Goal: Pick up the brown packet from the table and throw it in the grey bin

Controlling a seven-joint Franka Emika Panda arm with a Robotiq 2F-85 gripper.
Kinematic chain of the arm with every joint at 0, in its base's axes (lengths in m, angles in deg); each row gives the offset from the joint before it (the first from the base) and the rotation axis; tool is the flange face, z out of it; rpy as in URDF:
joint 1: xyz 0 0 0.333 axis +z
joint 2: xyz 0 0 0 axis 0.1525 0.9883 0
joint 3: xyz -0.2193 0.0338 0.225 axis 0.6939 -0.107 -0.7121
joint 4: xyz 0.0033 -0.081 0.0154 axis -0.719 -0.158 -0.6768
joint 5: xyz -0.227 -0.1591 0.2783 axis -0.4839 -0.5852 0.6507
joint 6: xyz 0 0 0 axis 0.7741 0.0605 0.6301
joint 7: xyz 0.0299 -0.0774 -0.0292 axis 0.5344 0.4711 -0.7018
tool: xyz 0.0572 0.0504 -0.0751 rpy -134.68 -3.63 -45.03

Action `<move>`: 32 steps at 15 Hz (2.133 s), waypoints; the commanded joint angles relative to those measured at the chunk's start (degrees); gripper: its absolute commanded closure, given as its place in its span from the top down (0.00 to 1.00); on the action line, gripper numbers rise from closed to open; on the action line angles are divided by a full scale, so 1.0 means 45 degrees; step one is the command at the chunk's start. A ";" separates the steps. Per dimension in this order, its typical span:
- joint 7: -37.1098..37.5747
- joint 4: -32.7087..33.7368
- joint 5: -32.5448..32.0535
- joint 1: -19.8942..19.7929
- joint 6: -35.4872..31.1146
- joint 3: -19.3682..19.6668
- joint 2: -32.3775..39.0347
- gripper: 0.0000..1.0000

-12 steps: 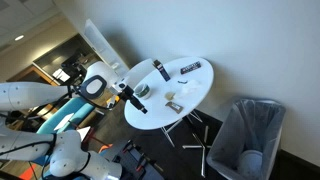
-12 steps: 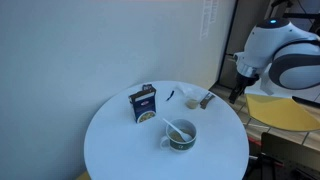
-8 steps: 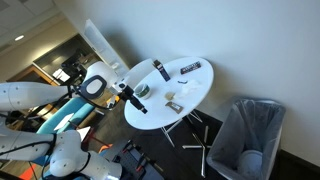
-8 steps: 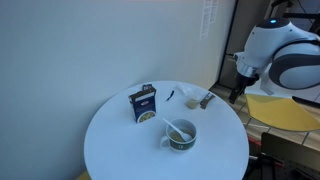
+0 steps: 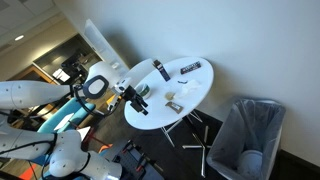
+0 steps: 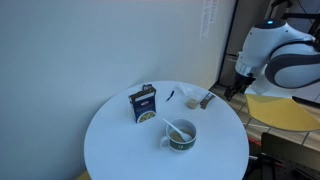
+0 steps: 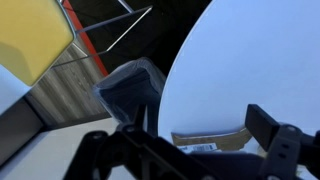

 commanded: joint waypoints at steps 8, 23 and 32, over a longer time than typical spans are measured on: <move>0.6535 0.1660 0.0143 -0.0657 -0.1625 0.0489 0.2828 1.00; 0.9966 0.2828 0.1111 0.0711 -0.5288 0.1733 0.6066 1.00; 0.9722 0.3467 0.1759 0.1539 -0.5134 0.2365 0.6864 0.68</move>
